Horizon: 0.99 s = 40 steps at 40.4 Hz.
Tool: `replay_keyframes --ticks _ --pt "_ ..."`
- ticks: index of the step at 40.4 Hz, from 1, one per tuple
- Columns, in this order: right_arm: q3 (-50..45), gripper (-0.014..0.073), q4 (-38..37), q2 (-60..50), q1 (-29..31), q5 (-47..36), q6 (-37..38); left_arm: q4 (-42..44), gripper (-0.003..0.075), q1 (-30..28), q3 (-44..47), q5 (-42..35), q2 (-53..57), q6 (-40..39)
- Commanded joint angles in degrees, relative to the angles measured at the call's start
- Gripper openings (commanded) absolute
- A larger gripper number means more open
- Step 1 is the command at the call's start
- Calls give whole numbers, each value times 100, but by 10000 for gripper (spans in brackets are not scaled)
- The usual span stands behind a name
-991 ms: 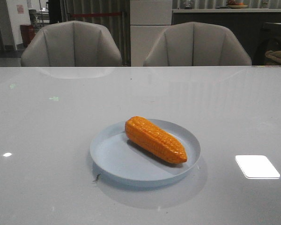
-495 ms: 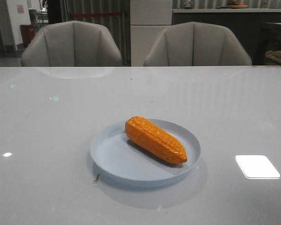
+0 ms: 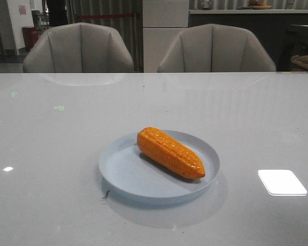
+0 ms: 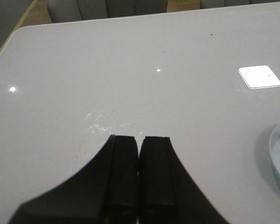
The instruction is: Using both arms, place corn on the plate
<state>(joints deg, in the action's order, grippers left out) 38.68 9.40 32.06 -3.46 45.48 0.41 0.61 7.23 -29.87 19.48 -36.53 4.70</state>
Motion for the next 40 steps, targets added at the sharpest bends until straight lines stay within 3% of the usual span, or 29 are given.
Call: replay_keyframes --ticks 1,16,24,40 --pt "147 622 63 -2 49 -392 -8 -61 94 -15 -160 -502 18 -52" --pt "147 622 63 -2 49 -392 -8 -31 94 -15 -151 -487 79 -52" --pt "147 622 63 -2 49 -392 -8 -31 94 -15 169 -622 685 -52" --pt "147 622 63 -2 49 -392 -8 -31 94 -15 2491 -2571 2759 -52"
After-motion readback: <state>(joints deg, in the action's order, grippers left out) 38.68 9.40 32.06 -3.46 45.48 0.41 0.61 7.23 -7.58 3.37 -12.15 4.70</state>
